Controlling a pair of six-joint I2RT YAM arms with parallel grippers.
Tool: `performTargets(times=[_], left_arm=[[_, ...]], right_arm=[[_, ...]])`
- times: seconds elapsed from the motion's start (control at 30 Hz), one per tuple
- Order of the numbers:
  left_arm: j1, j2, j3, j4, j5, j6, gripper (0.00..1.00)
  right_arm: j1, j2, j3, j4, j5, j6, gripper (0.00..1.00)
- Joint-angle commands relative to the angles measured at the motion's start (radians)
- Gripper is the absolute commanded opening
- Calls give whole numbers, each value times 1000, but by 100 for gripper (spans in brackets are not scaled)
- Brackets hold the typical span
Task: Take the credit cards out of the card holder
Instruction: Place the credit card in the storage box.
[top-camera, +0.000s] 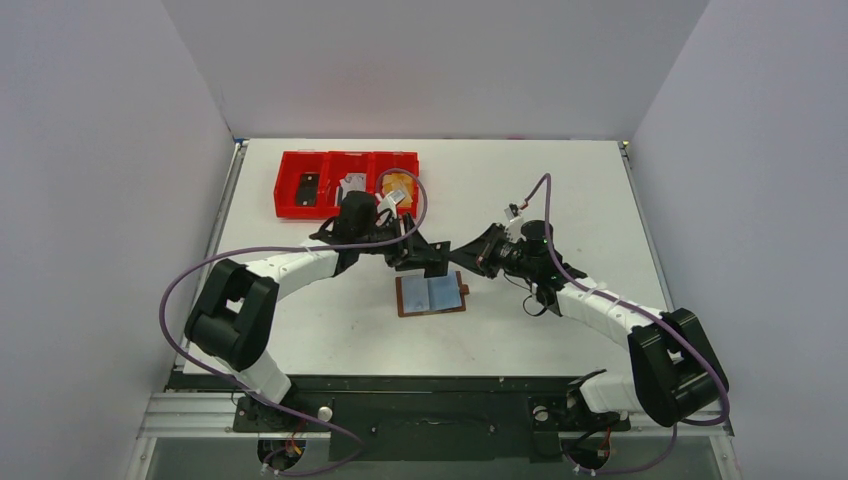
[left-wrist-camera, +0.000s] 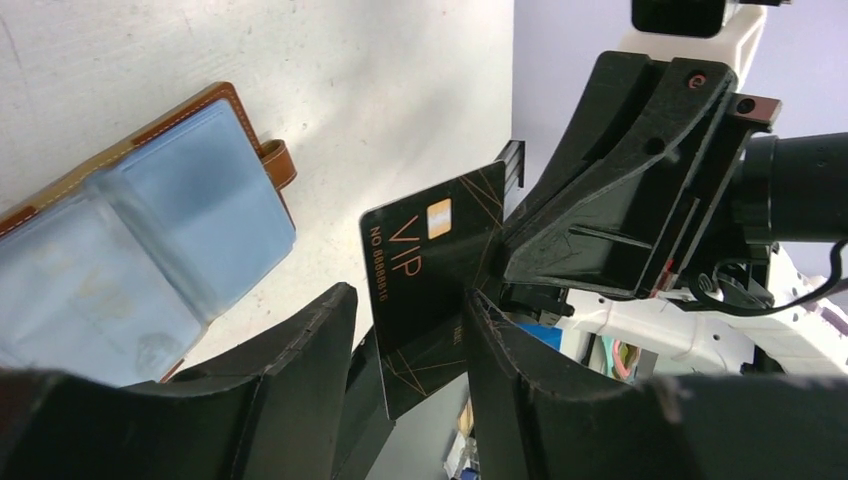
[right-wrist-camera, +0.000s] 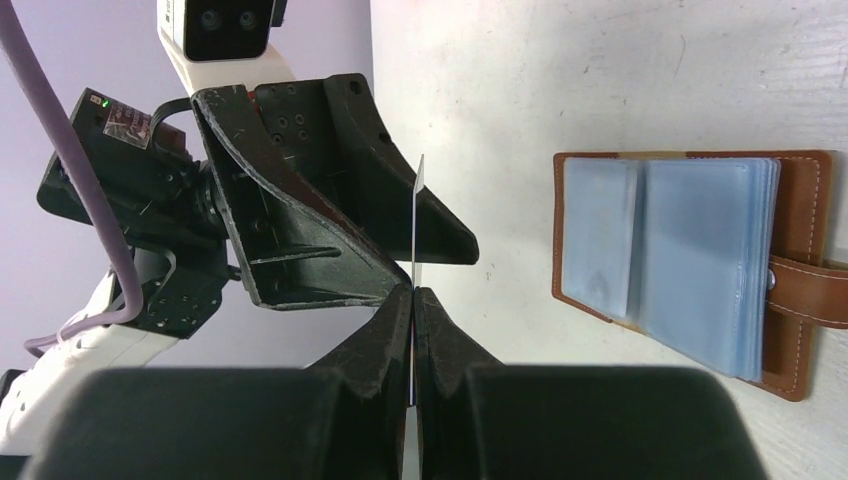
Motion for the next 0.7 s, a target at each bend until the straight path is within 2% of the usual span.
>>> performTargets(times=[0.0,0.2,0.3,0.4,0.47,0.5,0.57,0.67], left_arm=[[8,-42,-6,116,52,-43,39],[8,-42,-24,151,63,-71,21],[8,-44,-34,160,65,-79,1],[8,-51,-40,163,63,-80,0],[8,-56,-44,162,60,-80,0],[8,-57,-45,160,57,-80,0],[8,-60,-47,156,53,-77,0],[8,-64,-46,150,47,-74,0]], right_arm=[[-4,-18,23,69,-21,14,0],[-3,-23,21,43,-15,-5,0],[0,-28,28,15,-3,-30,0],[4,-35,45,-46,23,-67,3],[6,-42,54,-88,46,-93,21],[9,-50,58,-114,52,-102,37],[10,-59,70,-162,75,-128,53],[14,-76,94,-235,127,-182,64]])
